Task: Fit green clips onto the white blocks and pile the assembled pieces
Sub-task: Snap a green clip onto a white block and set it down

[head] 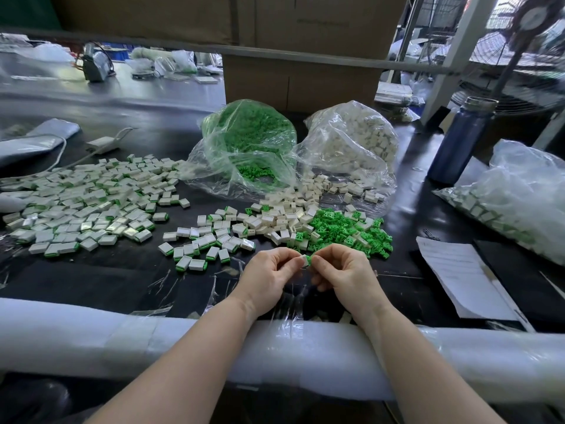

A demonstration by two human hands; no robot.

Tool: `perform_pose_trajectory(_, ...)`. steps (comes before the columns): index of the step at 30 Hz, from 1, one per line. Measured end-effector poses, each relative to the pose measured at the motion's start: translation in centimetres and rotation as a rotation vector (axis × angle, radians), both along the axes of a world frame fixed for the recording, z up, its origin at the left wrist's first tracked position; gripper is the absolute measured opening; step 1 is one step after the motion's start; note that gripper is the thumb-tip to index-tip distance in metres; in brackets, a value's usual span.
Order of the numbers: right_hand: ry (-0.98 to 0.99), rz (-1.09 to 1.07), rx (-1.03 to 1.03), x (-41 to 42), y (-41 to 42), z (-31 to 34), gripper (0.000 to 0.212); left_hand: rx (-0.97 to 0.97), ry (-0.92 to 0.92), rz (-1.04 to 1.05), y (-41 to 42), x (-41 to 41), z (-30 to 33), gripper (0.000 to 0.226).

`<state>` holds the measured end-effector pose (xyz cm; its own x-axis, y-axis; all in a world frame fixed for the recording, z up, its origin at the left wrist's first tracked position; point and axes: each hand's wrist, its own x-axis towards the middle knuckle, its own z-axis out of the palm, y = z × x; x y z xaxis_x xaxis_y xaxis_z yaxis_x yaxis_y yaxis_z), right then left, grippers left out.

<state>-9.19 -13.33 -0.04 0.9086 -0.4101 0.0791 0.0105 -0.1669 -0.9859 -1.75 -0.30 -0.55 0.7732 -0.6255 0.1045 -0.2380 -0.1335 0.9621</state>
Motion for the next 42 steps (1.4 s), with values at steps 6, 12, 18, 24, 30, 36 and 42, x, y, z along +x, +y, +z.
perform_pose_trajectory(6,-0.017,-0.009,-0.038,-0.1,0.03,0.11,0.015,0.008,-0.025,0.039,-0.01,0.16,-0.14,0.008)
perform_pose_trajectory(12,-0.014,0.001,-0.068,-0.09,0.19,0.18,0.014,0.029,-0.014,0.02,-0.06,0.11,-0.05,0.007)
perform_pose_trajectory(18,-0.013,0.021,-0.131,-0.22,0.17,0.09,0.02,0.099,-0.03,0.013,-0.12,0.02,-0.13,0.013)
perform_pose_trajectory(24,0.006,0.032,-0.166,-0.13,0.11,-0.01,0.023,0.159,-0.089,-0.001,0.0,0.04,-0.29,0.012)
perform_pose_trajectory(30,0.046,0.067,-0.182,-0.12,-0.08,-0.02,0.024,0.195,-0.134,-0.014,0.04,0.07,-0.31,0.009)
perform_pose_trajectory(36,0.05,0.079,-0.161,-0.16,-0.16,0.11,0.024,0.211,-0.166,-0.035,0.0,-0.04,-0.19,0.01)
perform_pose_trajectory(42,0.013,0.073,-0.115,-0.19,-0.18,0.14,0.024,0.215,-0.168,-0.041,0.16,-0.08,0.1,0.01)
